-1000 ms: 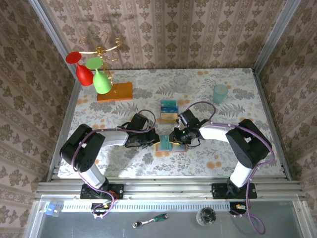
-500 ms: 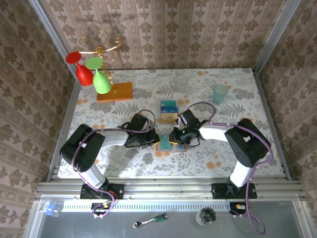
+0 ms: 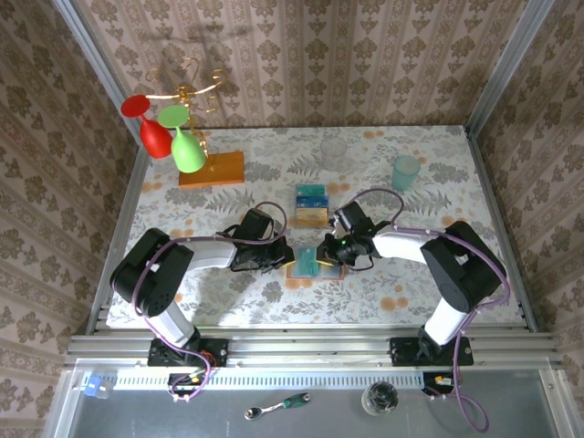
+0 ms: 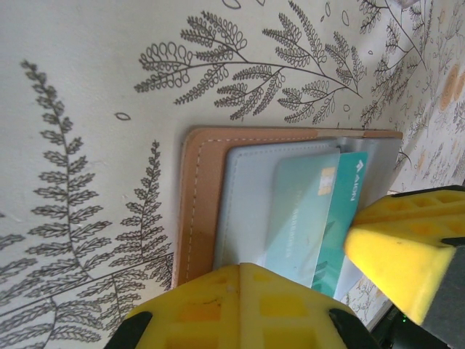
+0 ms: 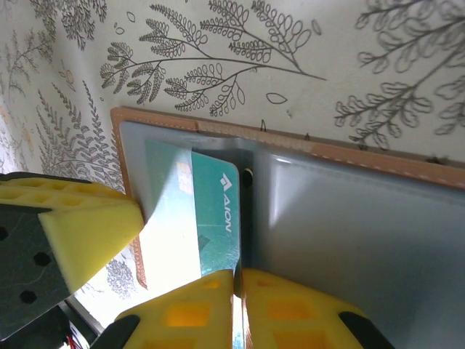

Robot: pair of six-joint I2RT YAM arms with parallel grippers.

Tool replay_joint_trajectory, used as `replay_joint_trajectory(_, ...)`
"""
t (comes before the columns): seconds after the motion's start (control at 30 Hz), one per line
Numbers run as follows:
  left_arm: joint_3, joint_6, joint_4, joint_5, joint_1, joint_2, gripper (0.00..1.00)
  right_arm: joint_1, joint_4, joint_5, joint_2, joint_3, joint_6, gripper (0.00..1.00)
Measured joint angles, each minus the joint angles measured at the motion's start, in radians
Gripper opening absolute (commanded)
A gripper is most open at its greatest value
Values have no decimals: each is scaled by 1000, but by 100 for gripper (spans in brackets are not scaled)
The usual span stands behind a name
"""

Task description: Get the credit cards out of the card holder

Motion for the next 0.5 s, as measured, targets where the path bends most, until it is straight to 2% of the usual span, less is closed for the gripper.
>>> replay_joint_trajectory(0.3,0,0,0,0,0,0,0,-23,-83,15,-83,-3,-40,12)
replay_joint_trajectory(0.5,0,0,0,0,0,0,0,-23,-109,14,-87,-2,-63,16)
